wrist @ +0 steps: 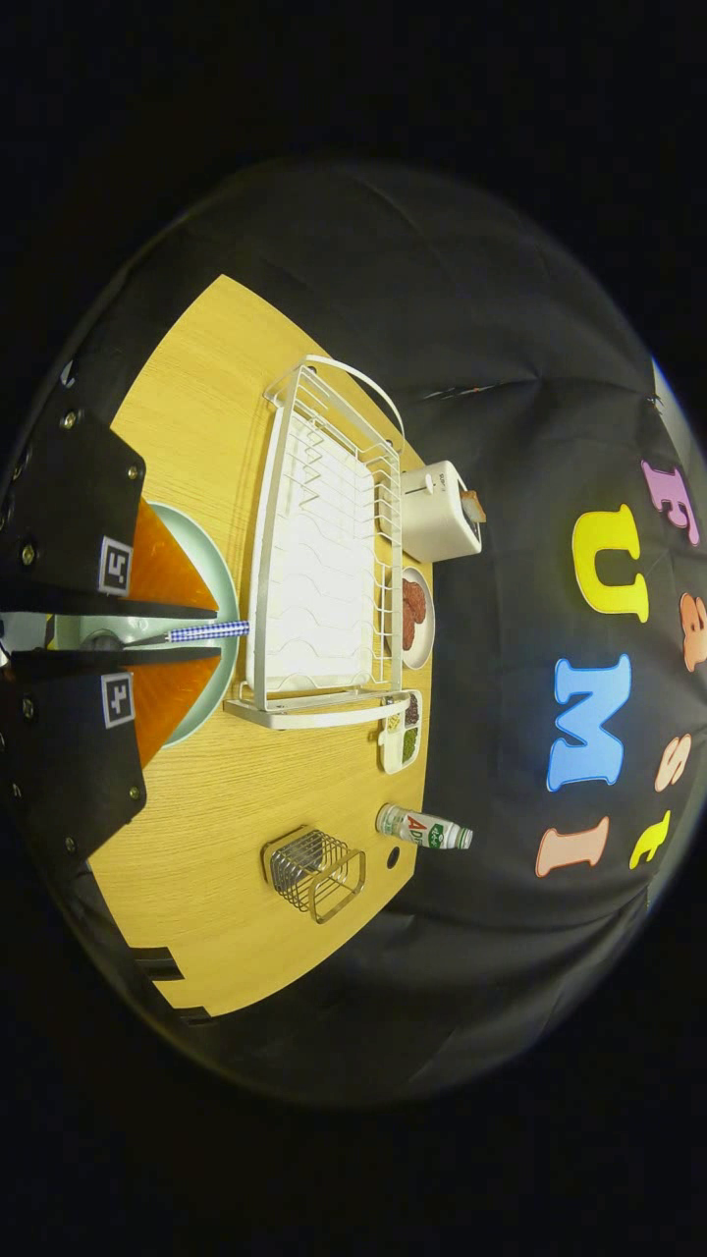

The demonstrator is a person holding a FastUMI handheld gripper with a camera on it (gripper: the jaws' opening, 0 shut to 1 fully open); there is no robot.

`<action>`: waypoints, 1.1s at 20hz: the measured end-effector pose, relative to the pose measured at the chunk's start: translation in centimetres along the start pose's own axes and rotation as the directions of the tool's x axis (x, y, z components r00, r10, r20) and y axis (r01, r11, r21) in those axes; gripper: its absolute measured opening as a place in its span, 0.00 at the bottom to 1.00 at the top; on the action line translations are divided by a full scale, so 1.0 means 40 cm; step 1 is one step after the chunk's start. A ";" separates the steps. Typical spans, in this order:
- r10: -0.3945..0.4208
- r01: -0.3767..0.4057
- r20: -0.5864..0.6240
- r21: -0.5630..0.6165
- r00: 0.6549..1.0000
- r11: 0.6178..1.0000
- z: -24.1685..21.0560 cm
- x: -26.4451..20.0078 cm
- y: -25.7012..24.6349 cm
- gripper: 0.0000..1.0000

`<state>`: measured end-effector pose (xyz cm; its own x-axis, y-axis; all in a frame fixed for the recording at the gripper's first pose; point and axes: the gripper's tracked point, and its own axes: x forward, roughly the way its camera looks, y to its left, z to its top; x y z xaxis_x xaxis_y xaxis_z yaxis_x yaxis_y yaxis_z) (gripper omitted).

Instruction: Take the plate from the dish rack, then take the spoon from the basket and place it into the plate.

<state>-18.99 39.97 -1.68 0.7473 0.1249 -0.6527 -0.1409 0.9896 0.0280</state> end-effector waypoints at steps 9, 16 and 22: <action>-0.009 0.010 0.117 -0.008 0.993 1.000 0.144 -0.030 -0.024 0.14; -0.037 0.048 0.440 -0.014 0.897 0.999 0.501 -0.167 -0.061 0.14; -0.058 0.079 0.590 -0.010 0.806 0.997 0.679 -0.258 -0.079 0.14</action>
<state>-8.62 37.49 25.54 0.9930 0.0856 -0.0809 -0.0883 0.9956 -0.0310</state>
